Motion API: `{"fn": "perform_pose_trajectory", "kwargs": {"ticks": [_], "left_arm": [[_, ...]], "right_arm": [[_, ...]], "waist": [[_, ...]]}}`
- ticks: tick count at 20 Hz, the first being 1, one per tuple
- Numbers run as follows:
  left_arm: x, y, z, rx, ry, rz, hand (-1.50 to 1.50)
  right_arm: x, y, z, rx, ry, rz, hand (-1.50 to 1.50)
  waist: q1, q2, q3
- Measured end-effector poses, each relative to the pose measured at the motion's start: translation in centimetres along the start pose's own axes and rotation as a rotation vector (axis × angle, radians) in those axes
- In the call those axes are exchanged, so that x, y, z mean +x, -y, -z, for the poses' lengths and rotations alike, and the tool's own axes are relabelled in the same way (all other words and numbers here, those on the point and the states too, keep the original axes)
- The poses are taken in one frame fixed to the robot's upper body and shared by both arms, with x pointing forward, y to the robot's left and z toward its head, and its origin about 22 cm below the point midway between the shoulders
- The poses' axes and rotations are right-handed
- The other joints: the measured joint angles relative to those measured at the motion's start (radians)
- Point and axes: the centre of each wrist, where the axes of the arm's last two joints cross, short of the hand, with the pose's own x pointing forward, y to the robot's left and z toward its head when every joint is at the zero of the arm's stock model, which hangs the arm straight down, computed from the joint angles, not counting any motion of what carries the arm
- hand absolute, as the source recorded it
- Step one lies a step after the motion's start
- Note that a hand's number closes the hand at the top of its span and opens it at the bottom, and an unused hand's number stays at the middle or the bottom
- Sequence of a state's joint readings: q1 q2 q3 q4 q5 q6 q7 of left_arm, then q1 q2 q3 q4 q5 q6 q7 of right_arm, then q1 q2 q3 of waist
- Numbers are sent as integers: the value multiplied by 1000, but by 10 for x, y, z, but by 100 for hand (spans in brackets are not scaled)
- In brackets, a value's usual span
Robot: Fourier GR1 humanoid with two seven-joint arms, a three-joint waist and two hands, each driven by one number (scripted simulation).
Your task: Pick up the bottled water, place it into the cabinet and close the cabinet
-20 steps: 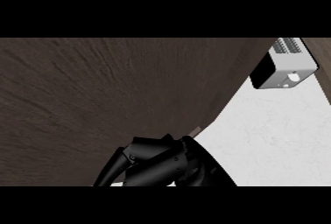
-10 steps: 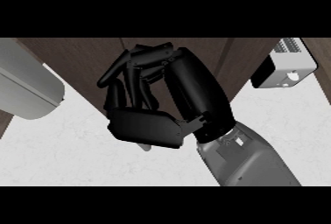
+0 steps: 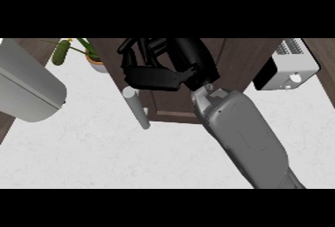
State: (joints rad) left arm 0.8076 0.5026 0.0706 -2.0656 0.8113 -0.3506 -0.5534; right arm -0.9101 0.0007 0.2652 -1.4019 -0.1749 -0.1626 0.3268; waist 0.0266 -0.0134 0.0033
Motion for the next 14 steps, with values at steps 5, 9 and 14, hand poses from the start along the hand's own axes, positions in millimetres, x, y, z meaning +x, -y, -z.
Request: {"fn": "perform_pose_trajectory", "kwargs": {"ticks": [5, 9, 14], "left_arm": [[-4, 2, 4, -6, 2, -5, 150], [-1, -1, 8, -20, -1, -10, 150], [-1, 4, 17, -40, 8, -16, 150]], "right_arm": [[-11, -3, 10, 52, 19, -20, 150], [-17, -1, 16, 68, 31, -22, 150], [-22, 0, 22, 80, 46, -35, 150]], "waist": [[7, -15, -6], [17, -21, -8], [23, -25, -11]]}}
